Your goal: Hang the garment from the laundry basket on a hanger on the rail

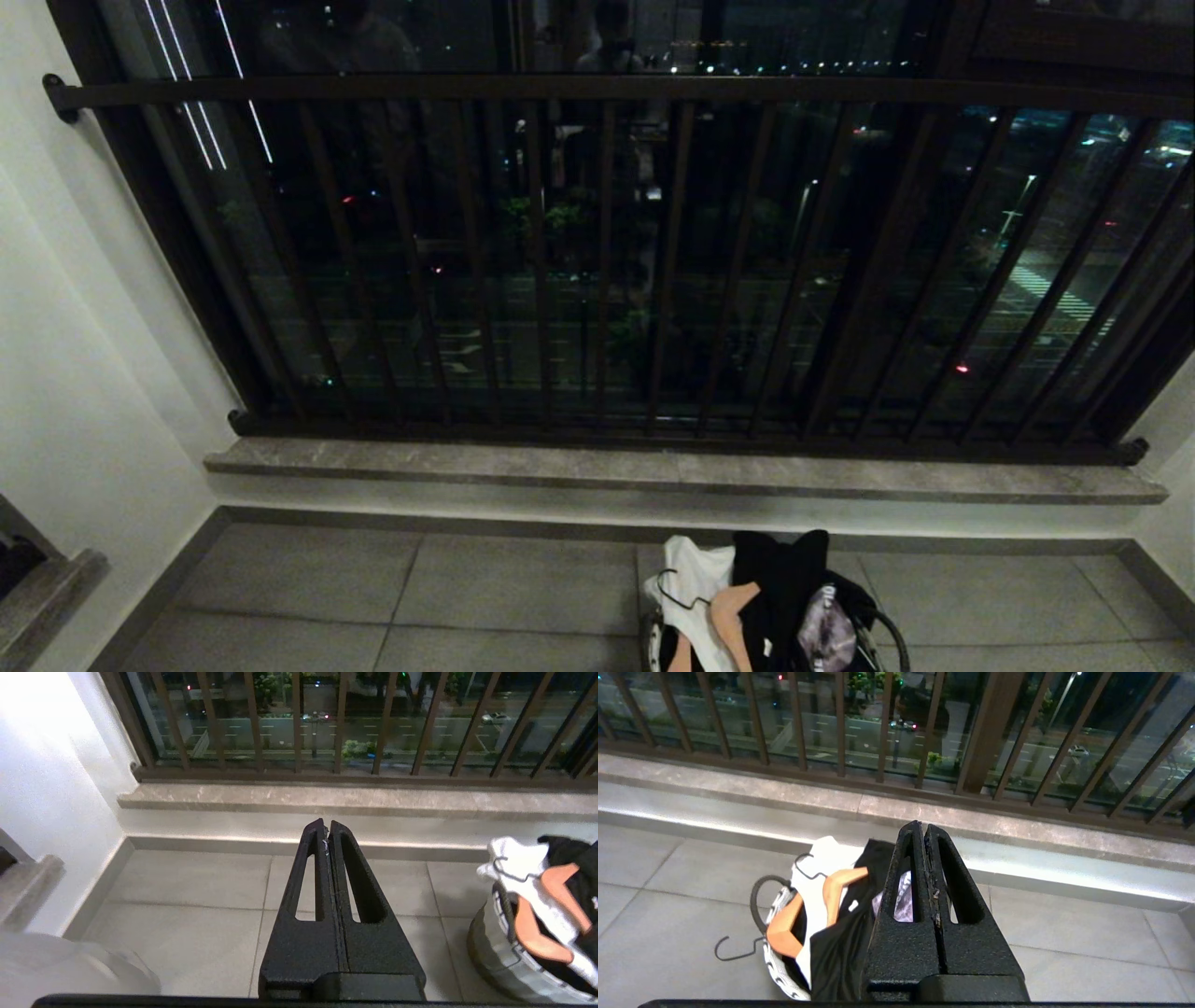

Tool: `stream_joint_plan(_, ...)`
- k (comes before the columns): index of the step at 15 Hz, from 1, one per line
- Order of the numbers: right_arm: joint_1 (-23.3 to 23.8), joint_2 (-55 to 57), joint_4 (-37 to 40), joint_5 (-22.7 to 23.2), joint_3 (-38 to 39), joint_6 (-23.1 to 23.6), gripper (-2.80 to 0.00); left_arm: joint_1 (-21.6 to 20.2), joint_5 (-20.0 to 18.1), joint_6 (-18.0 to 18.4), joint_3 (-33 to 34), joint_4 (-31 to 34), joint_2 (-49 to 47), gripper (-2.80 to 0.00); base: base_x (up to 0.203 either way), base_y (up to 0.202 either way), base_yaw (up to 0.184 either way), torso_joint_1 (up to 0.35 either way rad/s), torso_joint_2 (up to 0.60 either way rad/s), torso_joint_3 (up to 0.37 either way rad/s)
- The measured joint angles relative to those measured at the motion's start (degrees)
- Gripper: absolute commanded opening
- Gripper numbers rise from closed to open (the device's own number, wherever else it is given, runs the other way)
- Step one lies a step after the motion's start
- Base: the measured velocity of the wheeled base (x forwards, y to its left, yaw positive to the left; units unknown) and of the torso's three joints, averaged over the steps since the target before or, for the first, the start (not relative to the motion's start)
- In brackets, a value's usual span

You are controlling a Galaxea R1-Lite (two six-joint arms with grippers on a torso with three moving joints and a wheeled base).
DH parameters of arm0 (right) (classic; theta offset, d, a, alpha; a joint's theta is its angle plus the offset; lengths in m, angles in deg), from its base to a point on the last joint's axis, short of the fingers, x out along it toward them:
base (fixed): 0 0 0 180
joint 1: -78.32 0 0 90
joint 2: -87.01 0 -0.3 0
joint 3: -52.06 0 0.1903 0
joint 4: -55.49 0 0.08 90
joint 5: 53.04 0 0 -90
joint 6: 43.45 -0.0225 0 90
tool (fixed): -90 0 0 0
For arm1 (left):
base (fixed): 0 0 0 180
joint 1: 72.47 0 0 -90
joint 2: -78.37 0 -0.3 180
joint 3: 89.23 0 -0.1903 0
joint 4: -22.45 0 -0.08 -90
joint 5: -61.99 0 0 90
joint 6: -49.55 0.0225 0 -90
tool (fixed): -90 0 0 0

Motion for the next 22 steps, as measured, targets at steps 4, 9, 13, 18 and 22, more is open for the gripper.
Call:
stream_joint_plan(4,0.0,0.0,0.0,0.0,0.0,0.0,-2.80,0.0,0.0,0.0,0.0,0.0,0.0,-2.80,0.000,0.000,0.000,-0.144,0.48,0.337)
stream_joint_plan(9,0.0,0.0,0.0,0.0,-0.1,0.0,-2.80,0.0,0.0,0.0,0.0,0.0,0.0,-2.80,0.000,0.000,0.000,-0.108,0.47,0.356)
stream_joint_plan(13,0.0,0.0,0.0,0.0,-0.1,0.0,-2.80,0.0,0.0,0.0,0.0,0.0,0.0,-2.80,0.000,0.000,0.000,-0.048,0.44,0.388)
stream_joint_plan(18,0.0,0.0,0.0,0.0,-0.1,0.0,-2.80,0.0,0.0,0.0,0.0,0.0,0.0,-2.80,0.000,0.000,0.000,-0.006,0.15,0.149)
stream_joint_plan(22,0.0,0.0,0.0,0.0,-0.1,0.0,-2.80,0.0,0.0,0.0,-0.1,0.0,0.0,-2.80,0.000,0.000,0.000,0.000,0.00,-0.035)
